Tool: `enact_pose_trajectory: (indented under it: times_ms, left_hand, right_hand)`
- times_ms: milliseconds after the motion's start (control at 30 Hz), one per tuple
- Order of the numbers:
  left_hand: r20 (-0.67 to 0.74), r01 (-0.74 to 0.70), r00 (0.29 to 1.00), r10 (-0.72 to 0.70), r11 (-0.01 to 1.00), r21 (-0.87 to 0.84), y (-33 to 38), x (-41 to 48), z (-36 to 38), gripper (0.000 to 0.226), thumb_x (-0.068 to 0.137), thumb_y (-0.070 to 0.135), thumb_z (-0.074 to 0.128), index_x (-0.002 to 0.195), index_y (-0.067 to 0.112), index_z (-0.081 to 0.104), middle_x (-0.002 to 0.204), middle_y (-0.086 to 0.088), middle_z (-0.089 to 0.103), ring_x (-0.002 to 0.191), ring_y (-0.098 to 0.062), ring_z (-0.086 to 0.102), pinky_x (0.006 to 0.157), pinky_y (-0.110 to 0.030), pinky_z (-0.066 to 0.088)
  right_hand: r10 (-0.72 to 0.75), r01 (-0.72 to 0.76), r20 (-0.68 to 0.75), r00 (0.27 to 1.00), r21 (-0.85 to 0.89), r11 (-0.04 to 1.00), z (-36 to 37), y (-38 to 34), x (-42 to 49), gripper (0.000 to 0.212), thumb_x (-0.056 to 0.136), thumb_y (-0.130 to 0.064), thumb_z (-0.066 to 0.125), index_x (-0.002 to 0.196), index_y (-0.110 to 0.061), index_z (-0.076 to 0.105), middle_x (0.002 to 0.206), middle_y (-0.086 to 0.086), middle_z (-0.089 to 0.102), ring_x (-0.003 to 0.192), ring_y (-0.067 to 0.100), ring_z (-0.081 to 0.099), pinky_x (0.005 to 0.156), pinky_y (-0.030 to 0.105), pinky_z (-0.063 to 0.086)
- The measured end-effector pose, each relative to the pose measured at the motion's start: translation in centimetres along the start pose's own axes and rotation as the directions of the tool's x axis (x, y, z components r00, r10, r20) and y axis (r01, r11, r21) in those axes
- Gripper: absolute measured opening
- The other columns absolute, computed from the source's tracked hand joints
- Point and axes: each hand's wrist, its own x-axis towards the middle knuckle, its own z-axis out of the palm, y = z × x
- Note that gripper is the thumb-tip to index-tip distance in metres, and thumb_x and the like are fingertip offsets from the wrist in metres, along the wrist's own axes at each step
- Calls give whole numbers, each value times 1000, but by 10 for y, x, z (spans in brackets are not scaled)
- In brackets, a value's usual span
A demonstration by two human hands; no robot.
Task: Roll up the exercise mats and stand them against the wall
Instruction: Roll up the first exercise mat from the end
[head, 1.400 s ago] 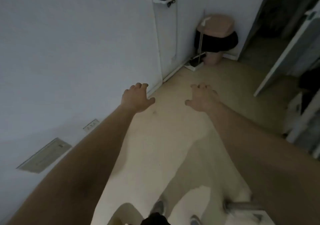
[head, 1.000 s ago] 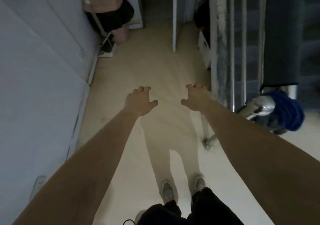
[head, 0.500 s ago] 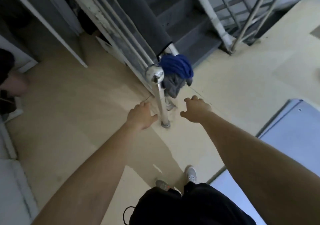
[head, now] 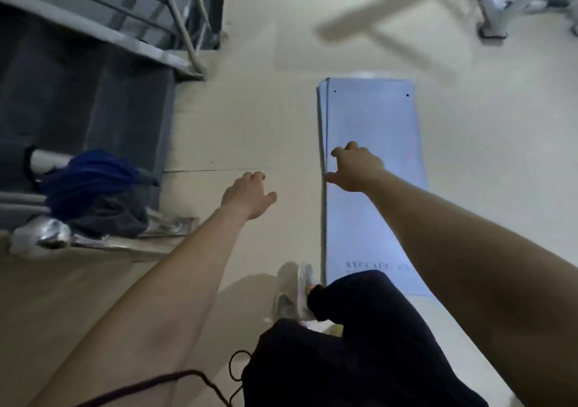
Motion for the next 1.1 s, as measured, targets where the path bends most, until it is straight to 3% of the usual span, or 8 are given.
enact_pose_trajectory:
  times_ms: [267, 533, 667, 867, 933, 1000, 1100]
  left_hand:
    - [132, -274, 956, 261, 957, 91, 139, 6, 61, 65, 96, 48, 54, 150, 16, 39, 150, -11, 44, 132, -32, 48, 105, -46, 44]
    - [181, -301, 944, 276, 945, 126, 229, 36, 186, 64, 97, 45, 52, 152, 16, 37, 149, -9, 44, 131, -31, 47, 100, -43, 44]
    - [168, -255, 958, 231, 957, 137, 266, 100, 333, 59, 98, 43, 49, 150, 17, 39, 149, -7, 45, 130, -29, 49, 99, -42, 46]
    - [257, -199, 954, 155, 968, 155, 274, 221, 630, 64, 94, 43, 59, 150, 20, 37, 147, -9, 46, 129, -35, 46, 100, -44, 45]
    - [318, -226, 935, 158, 956, 187, 259, 242, 714, 77, 90, 41, 65, 155, 24, 27, 156, -7, 35, 133, -36, 39, 103, -46, 44]
    - [351, -252, 925, 146, 927, 277, 239, 257, 778, 95, 87, 40, 71, 160, 29, 11, 167, -2, 11, 143, -38, 25, 111, -48, 39]
    - [396, -265, 914, 92, 873, 409, 206, 265, 844, 118, 79, 50, 79, 160, 34, -6, 168, 3, -10, 150, -42, 9, 114, -55, 32]
  right_hand:
    - [238, -234, -25, 971, 108, 966, 12, 140, -48, 62, 98, -47, 60, 150, -17, 45, 150, 12, 41, 135, 35, 45, 95, 45, 44]
    - [227, -233, 73, 971, 101, 967, 114, 279, -34, 62, 99, -48, 58, 152, -18, 43, 152, 11, 42, 135, 33, 45, 96, 44, 44]
    - [208, -222, 165, 964, 77, 972, 258, 381, 35, 59, 99, -46, 58, 150, -18, 45, 148, 11, 45, 133, 33, 47, 94, 43, 44]
    - [133, -172, 255, 958, 140, 975, 546, 488, 169, 58, 101, -37, 56, 156, -25, 39, 152, 9, 40, 137, 33, 41, 98, 46, 45]
    - [87, -130, 295, 952, 131, 983, 634, 503, 195, 56, 103, -34, 54, 156, -25, 39, 152, 10, 39, 137, 36, 39, 99, 48, 47]
    - [69, -109, 353, 933, 94, 990, 707, 512, 213, 58, 101, -28, 55, 156, -21, 36, 151, 13, 36, 138, 39, 37, 102, 52, 48]
    - [62, -91, 423, 904, 49, 995, 780, 512, 222, 79, 92, -28, 71, 155, -15, 26, 154, 14, 27, 138, 39, 33, 102, 51, 48]
